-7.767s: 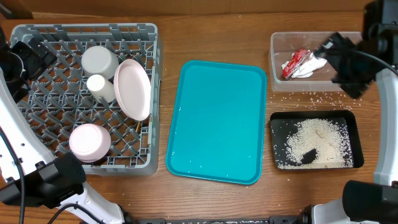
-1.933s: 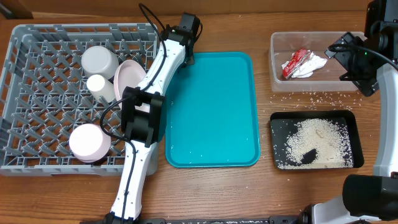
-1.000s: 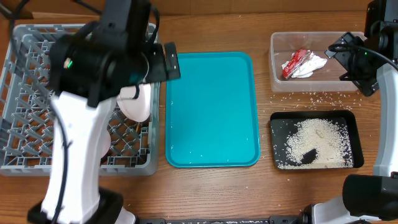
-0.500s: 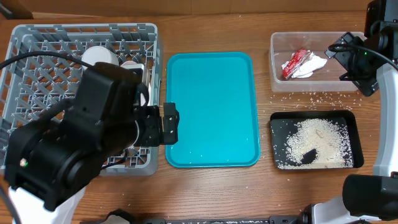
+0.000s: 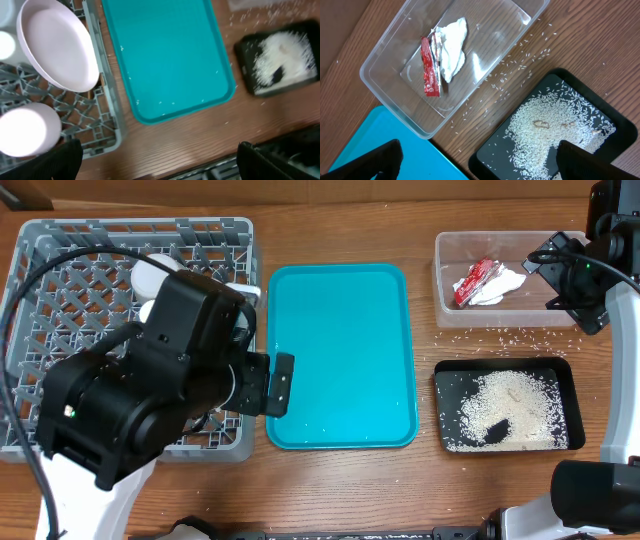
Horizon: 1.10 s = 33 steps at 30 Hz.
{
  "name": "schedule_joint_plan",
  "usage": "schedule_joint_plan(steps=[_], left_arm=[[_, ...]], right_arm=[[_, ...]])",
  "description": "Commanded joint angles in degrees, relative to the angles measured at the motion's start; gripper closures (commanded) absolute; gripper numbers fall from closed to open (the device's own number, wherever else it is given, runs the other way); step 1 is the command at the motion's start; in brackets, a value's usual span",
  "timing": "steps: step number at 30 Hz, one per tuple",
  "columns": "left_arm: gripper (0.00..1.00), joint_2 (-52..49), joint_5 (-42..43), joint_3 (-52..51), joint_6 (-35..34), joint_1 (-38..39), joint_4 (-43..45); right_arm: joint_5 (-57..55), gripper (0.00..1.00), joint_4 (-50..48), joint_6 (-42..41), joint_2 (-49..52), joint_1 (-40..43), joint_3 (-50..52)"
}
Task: Sort waste into correct bins and load items into the dishwasher
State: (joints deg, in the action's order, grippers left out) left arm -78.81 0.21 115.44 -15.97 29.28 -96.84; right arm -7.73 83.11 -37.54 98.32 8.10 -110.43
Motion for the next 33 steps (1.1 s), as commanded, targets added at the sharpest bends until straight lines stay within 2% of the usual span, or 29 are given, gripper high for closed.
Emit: schedule_joint_plan(steps=[1,4,8,12,13,17,18,20,26,33], left_arm=[[0.0,0.3,-1.4,-3.8,9.9,0.4,0.9],[0.0,2.3,-1.9,-9.0,10.9,0.3,5.2],[0.0,8.2,-2.1,-20.1,10.9,-1.6,16.0],[0.0,16.3,-2.0,-35.4,13.0,-6.6,31.0],[0.0,19.9,-1.3,-42.6,14.9,-9.1,37.9],[0.0,28.3,0.6,-56.4,19.1,-13.2,49.6],[0.0,33.1,0.9,-62.6,20.4,-15.0,54.2],[0.0,38.5,0.9,-68.8,20.3,-17.1,58.5],[0.0,54.6,1.4,-80.2,20.0,-24.0,60.5],[0.0,58.8,0.7,-84.5,23.1,-24.9,66.3]], right_arm=[[-0.6,0.0,-0.3,-0.3,0.0,-0.2,-0.1],[-0.6,0.0,-0.3,-0.3,0.0,-0.2,-0.1],[-0.6,0.0,-0.3,-0.3,0.0,-0.2,-0.1],[-0.6,0.0,-0.3,-0.3,0.0,-0.2,-0.1],[-0.6,0.0,-0.3,-0.3,0.0,-0.2,-0.1],[-0.6,0.0,-0.3,-0.3,0.0,-0.2,-0.1],[-0.6,0.0,-0.3,-0.3,0.0,-0.2,-0.1],[-0.6,0.0,-0.3,-0.3,0.0,-0.2,-0.1],[-0.6,0.0,-0.3,-0.3,0.0,-0.2,-0.1],[-0.6,0.0,-0.3,-0.3,0.0,-0.2,-0.1]])
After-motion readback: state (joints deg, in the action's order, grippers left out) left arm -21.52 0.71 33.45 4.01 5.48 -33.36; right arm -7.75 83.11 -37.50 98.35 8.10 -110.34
